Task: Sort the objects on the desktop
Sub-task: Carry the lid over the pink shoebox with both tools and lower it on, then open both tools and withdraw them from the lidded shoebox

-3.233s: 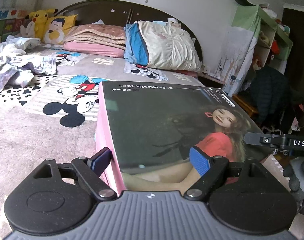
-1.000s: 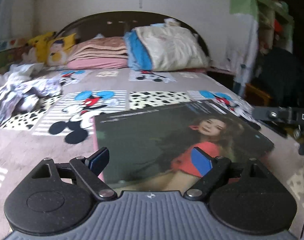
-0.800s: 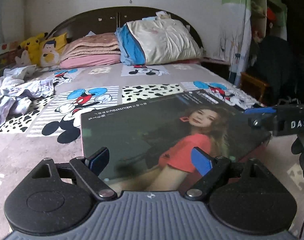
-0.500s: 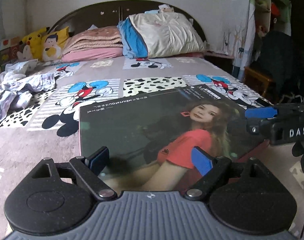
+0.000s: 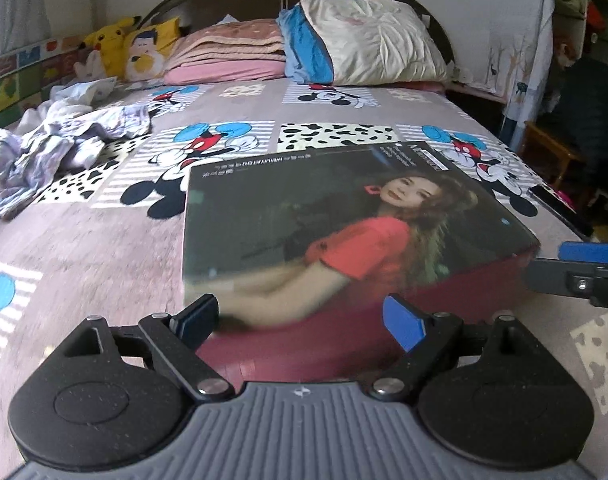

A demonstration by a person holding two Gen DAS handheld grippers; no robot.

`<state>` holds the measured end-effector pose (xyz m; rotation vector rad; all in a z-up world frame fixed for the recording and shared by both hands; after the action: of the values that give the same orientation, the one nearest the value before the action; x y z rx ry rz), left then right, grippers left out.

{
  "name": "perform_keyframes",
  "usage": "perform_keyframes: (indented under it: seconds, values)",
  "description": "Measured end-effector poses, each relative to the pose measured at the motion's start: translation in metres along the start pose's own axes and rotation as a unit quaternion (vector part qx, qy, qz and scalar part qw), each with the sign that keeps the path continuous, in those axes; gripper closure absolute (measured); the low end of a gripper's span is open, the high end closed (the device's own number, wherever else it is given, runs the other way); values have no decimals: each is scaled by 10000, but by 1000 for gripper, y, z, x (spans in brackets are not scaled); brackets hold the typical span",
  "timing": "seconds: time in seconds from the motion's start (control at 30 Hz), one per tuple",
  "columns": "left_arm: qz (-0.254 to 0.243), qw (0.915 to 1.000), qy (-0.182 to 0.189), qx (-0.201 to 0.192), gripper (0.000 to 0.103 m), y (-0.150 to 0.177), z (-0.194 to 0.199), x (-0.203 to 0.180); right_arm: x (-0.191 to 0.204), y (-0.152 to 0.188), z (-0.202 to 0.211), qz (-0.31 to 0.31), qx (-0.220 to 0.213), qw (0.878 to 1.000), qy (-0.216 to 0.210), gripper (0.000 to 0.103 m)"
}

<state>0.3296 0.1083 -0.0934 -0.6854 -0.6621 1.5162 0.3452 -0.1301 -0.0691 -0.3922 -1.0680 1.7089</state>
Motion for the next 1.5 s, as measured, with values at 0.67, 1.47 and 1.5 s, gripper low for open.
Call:
perform_keyframes:
  seconds: [0.67,1.47,1.5]
  values:
    - [383,9978,-230,-481,13,54,141,-24,26,45,126,-296,181,9967,731,1]
    - [116,9982,96,-577,13,99,263,-75,75,85,227,69,321,9933,1109,1]
    - [66,9982,66,-588,13,101,267,-77,77,88,230,77,328,9933,1105,1]
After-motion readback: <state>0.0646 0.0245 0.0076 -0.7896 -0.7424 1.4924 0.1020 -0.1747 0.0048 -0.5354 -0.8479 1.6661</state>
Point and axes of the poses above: each gripper's, at about its wrist camera, not at the fingertips, and z roughly against the way its jaws point, x to its left, y to its underside, the point moved 2 cm from there along -z, roughly the way its jaws point, and after that the axes turned 2 degrees about z, right-handed, at the moved point
